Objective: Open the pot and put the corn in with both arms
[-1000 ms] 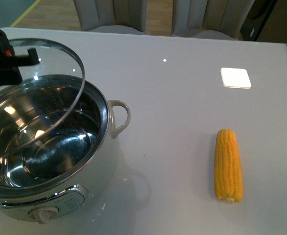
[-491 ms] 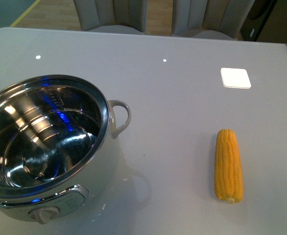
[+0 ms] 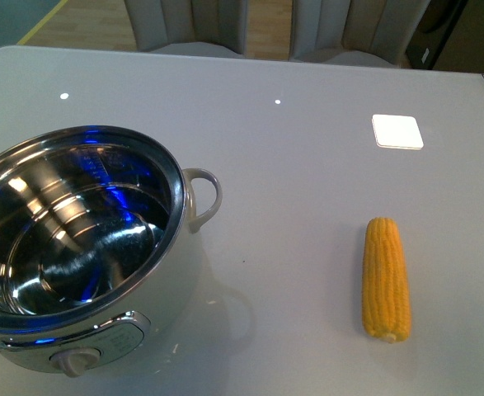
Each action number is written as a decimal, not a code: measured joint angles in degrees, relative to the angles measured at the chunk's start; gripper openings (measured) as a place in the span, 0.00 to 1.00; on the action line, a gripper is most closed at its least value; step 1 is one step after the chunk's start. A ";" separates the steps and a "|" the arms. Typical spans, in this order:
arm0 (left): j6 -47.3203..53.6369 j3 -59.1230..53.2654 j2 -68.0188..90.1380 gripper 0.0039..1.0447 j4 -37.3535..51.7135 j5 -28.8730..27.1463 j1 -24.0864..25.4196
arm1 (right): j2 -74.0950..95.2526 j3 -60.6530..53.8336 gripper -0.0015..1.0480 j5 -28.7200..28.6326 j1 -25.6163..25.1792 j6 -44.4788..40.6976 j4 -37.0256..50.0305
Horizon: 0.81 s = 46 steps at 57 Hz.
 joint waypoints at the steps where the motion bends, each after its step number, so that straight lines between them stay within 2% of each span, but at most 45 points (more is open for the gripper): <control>1: -0.07 0.39 0.98 0.40 0.55 0.15 0.28 | 0.00 0.00 0.92 0.02 0.00 0.02 0.00; 17: -0.07 5.64 12.96 0.40 6.25 3.32 2.10 | 0.00 0.00 0.92 0.02 0.00 0.02 0.00; 46: 1.49 12.72 30.05 0.40 15.78 5.92 -0.09 | 0.00 0.00 0.92 0.02 0.00 0.00 0.00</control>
